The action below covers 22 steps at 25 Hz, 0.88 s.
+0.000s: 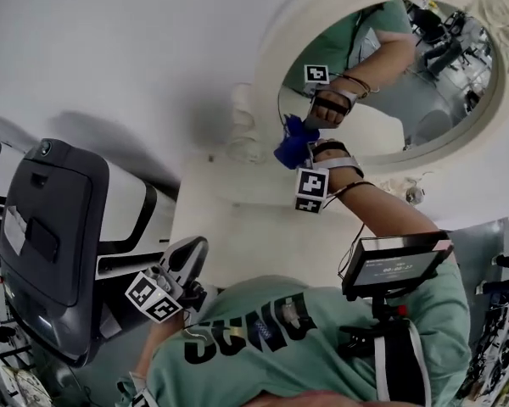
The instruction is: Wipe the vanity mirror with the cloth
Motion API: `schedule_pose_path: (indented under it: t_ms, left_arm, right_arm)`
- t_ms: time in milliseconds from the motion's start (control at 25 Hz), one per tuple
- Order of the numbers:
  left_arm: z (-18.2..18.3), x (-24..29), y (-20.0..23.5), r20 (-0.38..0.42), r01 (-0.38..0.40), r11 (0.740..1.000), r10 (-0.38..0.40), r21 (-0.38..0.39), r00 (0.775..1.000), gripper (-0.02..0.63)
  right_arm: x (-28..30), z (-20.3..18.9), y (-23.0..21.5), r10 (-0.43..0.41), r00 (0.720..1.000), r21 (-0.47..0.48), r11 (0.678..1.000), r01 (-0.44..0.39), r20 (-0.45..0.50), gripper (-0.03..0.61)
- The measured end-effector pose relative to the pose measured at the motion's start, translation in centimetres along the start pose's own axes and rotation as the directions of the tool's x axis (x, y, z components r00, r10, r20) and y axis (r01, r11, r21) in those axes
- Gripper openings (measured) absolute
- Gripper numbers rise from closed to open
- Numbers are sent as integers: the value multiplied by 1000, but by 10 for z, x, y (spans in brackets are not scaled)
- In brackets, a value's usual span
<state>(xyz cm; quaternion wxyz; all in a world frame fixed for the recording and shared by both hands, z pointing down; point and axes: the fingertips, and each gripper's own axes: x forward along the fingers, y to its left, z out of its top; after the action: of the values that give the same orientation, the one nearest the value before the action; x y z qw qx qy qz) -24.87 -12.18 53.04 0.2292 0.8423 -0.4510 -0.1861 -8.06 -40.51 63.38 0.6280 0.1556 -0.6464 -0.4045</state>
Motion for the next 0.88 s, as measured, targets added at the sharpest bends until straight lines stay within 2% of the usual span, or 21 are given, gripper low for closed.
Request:
schedule_pose_path:
  t_ms: [160,280,360,440,560,720,840,880]
  left_arm:
    - [41,-7,-3,60,45,998,-47,37,997,9]
    - [69,-14,-5,85,74,994,-80,75,993,9]
    - [85,-17,-6,92,98,991,-107,95,990,9]
    - [100,-17,-7,98,133,984,-145,115,985,9]
    - [122,-16,-8,94,189,971,-204,148,974,9]
    - [135,-12,-9,87,228,961,-243,155,966,9]
    - [135,-8,-13,75,236,958,-250,163,965,9]
    - [135,-7,-16,69,240,955,-254,174,965,9]
  right_arm:
    - [-48,36,-70,-48,996,88,995,41,77,49]
    - [-94,51,-124,-120,985,173,980,98,123,49]
    - [-132,50,-165,-201,969,233,958,164,144,49]
    - [-178,39,-212,-311,939,311,915,256,143,49]
    - [-248,-3,-274,-469,879,449,807,383,92,49]
    - [-299,-75,-320,-600,800,592,642,487,-7,51]
    - [-321,-130,-345,-719,685,618,487,617,-118,51]
    - [-328,-148,-348,-741,655,640,435,633,-145,51]
